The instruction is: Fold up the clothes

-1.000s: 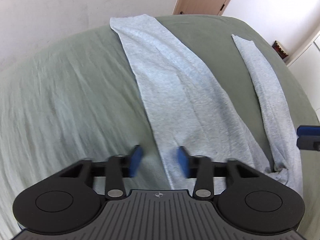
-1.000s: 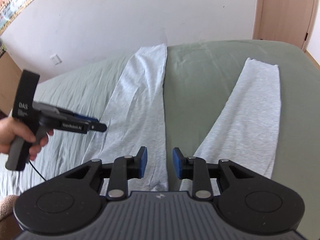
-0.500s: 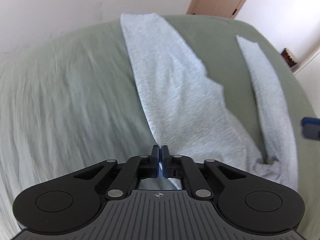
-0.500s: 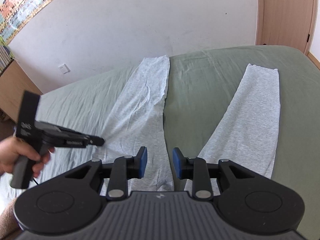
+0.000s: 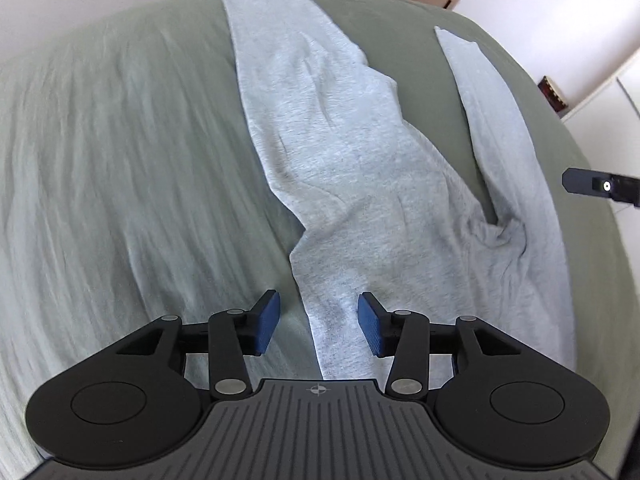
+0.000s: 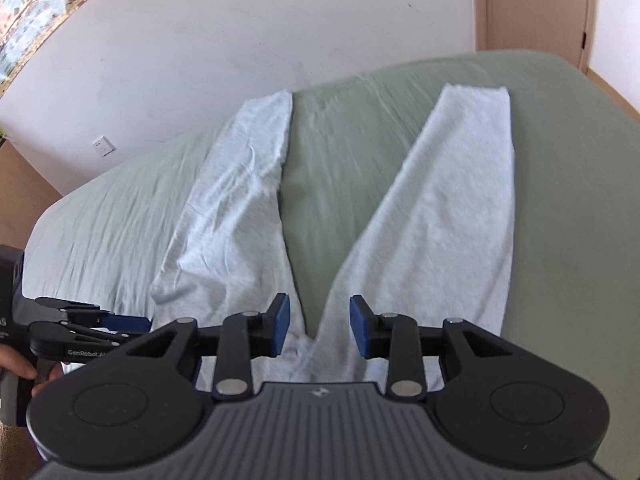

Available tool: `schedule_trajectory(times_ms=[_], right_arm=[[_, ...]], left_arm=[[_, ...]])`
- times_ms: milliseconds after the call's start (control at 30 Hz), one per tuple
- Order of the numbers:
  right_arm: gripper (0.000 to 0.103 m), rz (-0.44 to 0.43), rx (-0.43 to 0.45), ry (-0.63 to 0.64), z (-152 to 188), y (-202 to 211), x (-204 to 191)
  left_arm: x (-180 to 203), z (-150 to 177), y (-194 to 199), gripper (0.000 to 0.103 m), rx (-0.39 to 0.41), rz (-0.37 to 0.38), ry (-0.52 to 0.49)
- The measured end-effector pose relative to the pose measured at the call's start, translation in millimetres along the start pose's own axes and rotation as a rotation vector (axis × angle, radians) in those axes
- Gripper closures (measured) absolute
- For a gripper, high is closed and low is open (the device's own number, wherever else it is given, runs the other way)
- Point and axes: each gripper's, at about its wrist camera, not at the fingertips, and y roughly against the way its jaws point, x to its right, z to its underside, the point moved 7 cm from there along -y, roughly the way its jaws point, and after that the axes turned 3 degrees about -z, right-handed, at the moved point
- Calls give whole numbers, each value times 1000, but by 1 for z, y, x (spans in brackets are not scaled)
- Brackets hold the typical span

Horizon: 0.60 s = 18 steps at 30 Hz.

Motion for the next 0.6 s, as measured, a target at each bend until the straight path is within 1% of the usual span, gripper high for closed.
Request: schedule_trajectory(times_ms=[33, 67, 100, 167, 267, 367, 400, 433, 467, 500, 533, 567, 600], right_arm=[[68, 1, 0, -2, 3, 1, 1], [68, 1, 2, 0, 4, 3, 1], [68, 1, 5, 0, 6, 6, 2], [68, 3, 14, 0, 8, 11, 3], [68, 12, 23, -9, 11, 16, 7], [67, 24, 16, -15, 19, 17, 12], [67, 27, 12, -17, 22, 17, 13], [67, 29, 8, -19, 24, 17, 14], [67, 29, 3, -24, 28, 18, 16], [65, 26, -1, -25, 32, 20, 17], [62, 24, -5, -23, 36, 22, 19], [60, 25, -9, -22, 39, 23, 20], [58, 30, -15, -21, 47, 27, 25]], left_arm=[[0, 1, 0, 97, -6, -4, 2], [0, 3, 1, 101, -20, 13, 22], [0, 4, 3, 101, -25, 17, 33], [2, 12, 6, 101, -31, 1, 16], [4, 23, 11, 101, -41, 0, 9], [4, 35, 9, 100, -78, -17, -18], [4, 37, 10, 100, -76, -22, -24], [6, 39, 13, 96, -69, -29, -37], [10, 42, 19, 88, -81, -42, -62], [14, 44, 23, 81, -85, -33, -73], [18, 46, 28, 67, -90, -22, -83], [24, 51, 33, 57, -99, 5, -90], [30, 56, 38, 53, -110, 32, -97]])
